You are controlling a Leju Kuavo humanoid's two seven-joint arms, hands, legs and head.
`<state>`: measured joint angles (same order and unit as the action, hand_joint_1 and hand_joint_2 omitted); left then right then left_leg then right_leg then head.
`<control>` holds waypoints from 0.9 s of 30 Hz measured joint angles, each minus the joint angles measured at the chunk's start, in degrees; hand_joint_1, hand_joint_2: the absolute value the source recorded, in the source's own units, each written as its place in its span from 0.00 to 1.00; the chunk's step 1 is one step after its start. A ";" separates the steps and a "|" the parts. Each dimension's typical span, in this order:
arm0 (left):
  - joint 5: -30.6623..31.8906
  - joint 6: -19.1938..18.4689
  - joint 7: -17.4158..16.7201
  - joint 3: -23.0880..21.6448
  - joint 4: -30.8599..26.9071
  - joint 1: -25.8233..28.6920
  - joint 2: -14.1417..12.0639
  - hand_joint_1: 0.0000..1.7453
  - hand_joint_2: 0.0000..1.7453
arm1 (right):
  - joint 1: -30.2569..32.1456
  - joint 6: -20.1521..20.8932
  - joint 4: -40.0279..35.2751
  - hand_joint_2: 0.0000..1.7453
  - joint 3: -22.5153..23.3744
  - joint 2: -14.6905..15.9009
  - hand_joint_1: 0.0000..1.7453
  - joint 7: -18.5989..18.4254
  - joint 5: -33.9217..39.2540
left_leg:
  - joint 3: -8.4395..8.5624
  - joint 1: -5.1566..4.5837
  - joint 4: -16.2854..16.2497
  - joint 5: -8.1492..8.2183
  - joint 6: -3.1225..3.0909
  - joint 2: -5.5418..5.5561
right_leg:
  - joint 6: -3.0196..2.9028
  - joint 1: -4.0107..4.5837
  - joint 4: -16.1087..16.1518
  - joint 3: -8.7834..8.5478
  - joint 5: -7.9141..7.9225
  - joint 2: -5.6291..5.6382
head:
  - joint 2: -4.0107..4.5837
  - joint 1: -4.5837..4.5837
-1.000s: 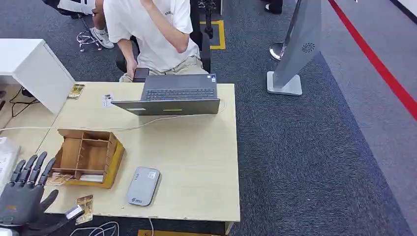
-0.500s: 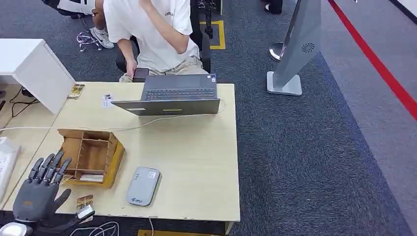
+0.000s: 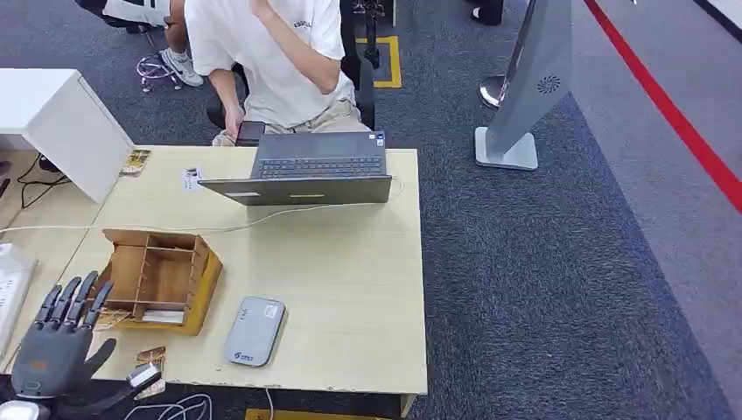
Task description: Pass the card to the sensor for recognition and then transmit it.
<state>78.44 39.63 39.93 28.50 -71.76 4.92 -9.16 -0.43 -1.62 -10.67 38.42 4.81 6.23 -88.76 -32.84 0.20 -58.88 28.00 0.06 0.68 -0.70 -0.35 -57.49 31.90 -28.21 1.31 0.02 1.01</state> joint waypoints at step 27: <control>1.55 0.00 0.00 3.37 1.68 -1.32 1.14 0.00 1.00 | 0.17 -0.04 0.15 1.00 -0.31 0.00 0.00 0.00 0.00 | 0.01 0.00 0.00 0.00 0.00 0.00 | 0.00 0.00 0.00 0.00 0.00 0.00 | 0.00 0.00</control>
<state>80.00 39.63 39.93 31.87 -70.07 3.59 -8.02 -0.26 -1.66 -10.51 38.12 4.81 6.23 -88.76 -32.84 0.19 -58.88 28.00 0.06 0.68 -0.70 -0.35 -57.49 31.90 -28.20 1.31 0.02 1.01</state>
